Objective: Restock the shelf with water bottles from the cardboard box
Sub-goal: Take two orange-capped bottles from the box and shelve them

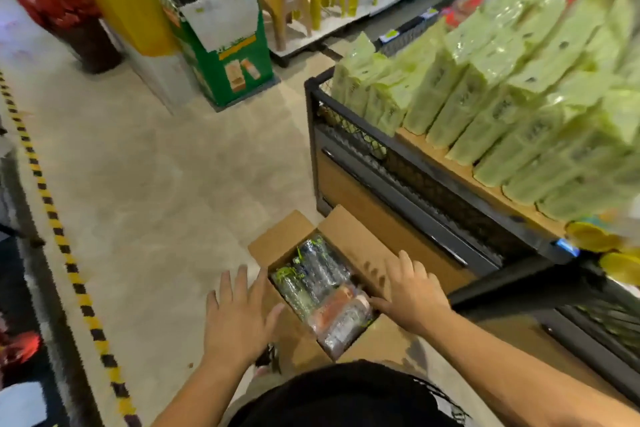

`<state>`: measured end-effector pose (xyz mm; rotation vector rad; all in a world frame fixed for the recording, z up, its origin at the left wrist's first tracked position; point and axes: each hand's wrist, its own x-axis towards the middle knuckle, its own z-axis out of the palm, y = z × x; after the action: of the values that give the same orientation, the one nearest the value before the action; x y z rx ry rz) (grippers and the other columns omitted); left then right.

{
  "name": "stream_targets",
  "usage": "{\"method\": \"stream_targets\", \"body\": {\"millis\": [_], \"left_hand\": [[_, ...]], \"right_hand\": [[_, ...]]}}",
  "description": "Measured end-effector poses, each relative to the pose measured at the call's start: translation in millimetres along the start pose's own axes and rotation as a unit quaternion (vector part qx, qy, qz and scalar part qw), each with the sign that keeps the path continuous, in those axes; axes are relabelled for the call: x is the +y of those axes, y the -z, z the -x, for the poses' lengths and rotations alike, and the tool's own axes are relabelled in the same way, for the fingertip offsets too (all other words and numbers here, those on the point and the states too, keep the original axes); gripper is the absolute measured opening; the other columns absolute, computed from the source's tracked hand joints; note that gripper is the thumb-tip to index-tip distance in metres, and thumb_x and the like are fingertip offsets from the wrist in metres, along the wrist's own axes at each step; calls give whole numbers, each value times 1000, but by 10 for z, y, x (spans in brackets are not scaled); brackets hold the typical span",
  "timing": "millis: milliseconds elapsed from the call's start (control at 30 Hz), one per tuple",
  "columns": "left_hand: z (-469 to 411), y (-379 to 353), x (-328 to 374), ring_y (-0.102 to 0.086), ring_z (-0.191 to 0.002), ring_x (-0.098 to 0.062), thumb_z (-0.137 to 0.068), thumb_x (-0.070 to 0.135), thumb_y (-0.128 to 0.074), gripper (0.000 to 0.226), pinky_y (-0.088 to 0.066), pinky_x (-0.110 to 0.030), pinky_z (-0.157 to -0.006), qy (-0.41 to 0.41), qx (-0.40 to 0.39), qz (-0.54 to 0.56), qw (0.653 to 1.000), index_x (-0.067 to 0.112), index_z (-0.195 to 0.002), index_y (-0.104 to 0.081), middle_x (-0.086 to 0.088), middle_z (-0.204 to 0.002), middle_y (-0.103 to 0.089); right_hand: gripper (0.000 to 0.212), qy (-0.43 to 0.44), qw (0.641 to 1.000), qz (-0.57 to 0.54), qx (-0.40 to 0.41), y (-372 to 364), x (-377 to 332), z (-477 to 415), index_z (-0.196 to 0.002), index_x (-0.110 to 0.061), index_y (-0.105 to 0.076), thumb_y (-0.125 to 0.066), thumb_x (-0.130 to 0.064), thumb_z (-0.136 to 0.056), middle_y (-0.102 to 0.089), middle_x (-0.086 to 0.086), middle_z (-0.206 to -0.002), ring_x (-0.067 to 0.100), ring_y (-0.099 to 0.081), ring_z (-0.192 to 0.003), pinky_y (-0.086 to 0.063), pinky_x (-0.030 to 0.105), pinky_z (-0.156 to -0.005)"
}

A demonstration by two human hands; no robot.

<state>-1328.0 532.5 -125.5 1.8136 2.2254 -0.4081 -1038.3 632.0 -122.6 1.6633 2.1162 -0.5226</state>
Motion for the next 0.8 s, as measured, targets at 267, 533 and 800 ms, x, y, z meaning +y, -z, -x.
{"method": "stream_targets", "body": {"millis": [267,533,800], "left_hand": [[-1295,257,-3,-31,-143,-40,-92,73,-24,80,-37,-57,-108,-197,-14,-44,979,26,-157,-27,-14,-160,-33],[-1895,203,-69,-46,-129,-51,-90,67,-28,80,-45,-64,-94,-330,-33,-97,939,17,-150,-44,-24,-146,-47],[-1888,-492,101,-5,-152,-39,-98,67,-21,76,-15,-59,-120,-352,-100,-161,917,30,-160,0,-12,-168,-9]], "right_hand": [[93,-223,970,-95,-29,-250,-113,32,-162,-19,-3,-34,-75,-93,-3,12,-168,38,-19,-150,-30,51,-115],[87,-331,928,-168,-40,-576,-744,170,-159,-17,-6,-37,-69,-95,-10,14,-165,37,-26,-145,-34,49,-114],[86,-335,914,-190,-127,-1296,-826,153,-160,-17,-3,-30,-69,-97,-6,16,-167,38,-25,-146,-35,49,-111]]}}
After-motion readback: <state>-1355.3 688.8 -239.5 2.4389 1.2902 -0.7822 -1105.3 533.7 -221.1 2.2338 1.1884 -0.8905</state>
